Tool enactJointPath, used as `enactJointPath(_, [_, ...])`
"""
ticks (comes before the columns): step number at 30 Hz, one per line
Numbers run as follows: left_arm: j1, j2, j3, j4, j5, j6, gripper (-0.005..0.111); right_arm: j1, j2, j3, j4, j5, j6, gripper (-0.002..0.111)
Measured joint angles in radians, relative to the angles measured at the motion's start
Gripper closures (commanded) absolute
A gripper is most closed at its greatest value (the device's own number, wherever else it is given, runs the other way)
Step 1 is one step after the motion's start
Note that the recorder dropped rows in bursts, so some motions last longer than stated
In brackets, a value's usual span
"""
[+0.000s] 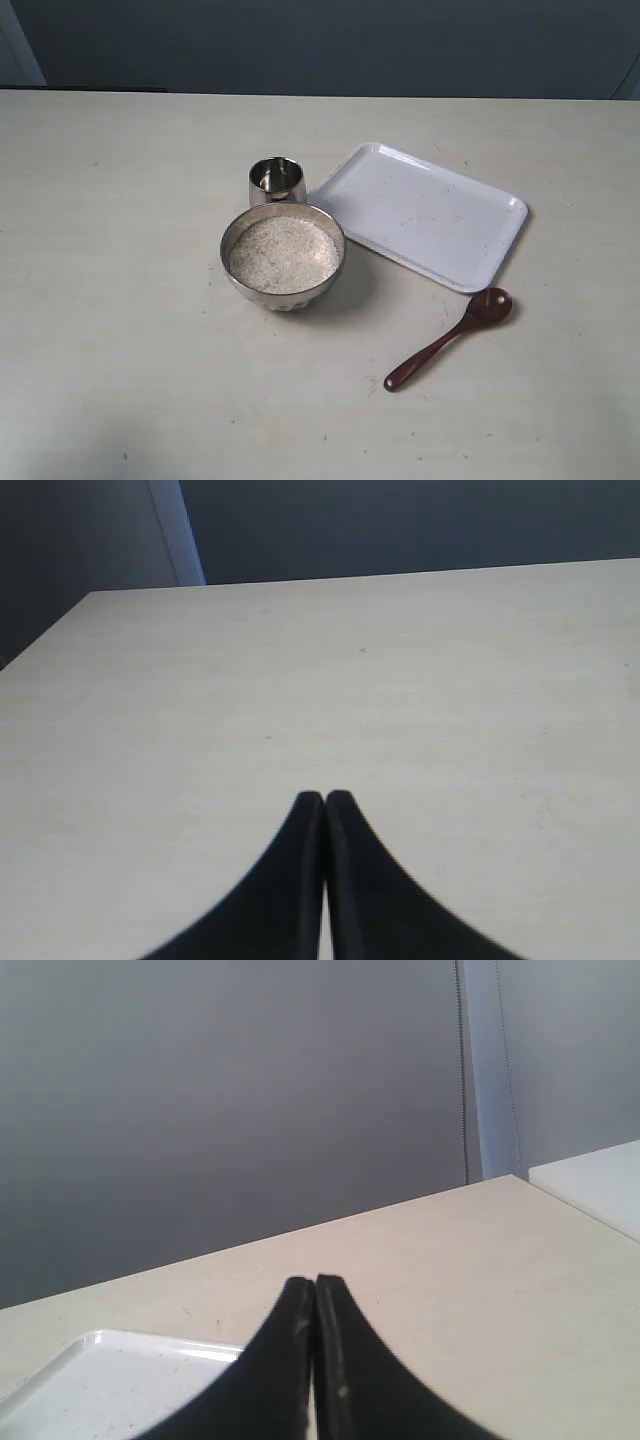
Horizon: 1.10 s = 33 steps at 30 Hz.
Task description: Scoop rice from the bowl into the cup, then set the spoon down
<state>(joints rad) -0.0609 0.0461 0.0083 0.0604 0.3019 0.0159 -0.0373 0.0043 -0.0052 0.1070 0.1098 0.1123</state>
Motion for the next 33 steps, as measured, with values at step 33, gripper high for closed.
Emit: enactJointPath(33, [0.0,0.0,0.0,0.0,0.0,0.0,0.106,0.0,-0.001,0.004,0.474,-0.658,0.223,0.108])
